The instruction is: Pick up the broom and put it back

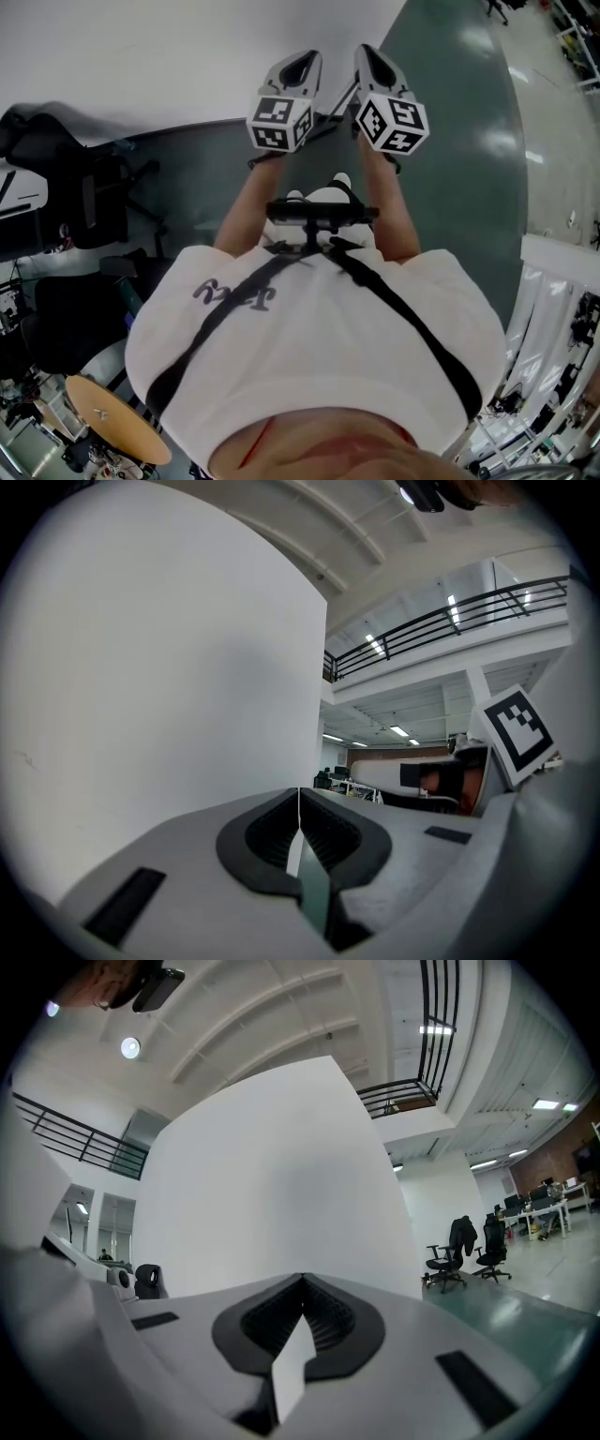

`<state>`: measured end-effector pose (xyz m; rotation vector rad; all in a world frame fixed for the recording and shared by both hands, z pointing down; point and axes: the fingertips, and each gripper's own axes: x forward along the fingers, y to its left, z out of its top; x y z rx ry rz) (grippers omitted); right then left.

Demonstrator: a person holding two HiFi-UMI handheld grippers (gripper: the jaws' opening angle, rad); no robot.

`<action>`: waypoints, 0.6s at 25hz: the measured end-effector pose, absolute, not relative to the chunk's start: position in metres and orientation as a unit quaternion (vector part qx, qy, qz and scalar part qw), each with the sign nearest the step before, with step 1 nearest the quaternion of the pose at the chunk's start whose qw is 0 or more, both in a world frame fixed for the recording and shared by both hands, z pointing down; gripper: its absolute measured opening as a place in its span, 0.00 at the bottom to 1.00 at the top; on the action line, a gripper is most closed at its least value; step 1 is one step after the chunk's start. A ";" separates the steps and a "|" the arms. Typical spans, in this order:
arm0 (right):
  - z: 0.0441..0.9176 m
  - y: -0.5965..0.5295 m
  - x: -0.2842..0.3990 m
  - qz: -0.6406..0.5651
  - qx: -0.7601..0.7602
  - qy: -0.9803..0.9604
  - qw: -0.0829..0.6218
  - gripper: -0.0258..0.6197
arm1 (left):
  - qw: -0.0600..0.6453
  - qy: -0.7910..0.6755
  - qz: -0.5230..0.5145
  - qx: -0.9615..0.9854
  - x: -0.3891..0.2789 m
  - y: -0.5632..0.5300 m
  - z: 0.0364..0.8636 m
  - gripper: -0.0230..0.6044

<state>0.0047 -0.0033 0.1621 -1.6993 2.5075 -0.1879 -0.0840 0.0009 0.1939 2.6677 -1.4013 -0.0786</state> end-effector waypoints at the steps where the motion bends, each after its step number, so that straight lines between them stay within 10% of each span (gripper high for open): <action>1: 0.162 -0.003 0.007 -0.060 -0.563 0.823 0.052 0.05 | 0.064 -0.465 -0.025 0.883 -0.085 0.000 0.195 0.06; 15: 0.167 -0.010 0.019 -0.053 -0.591 0.803 0.046 0.05 | 0.063 -0.477 -0.021 0.876 -0.095 -0.013 0.197 0.06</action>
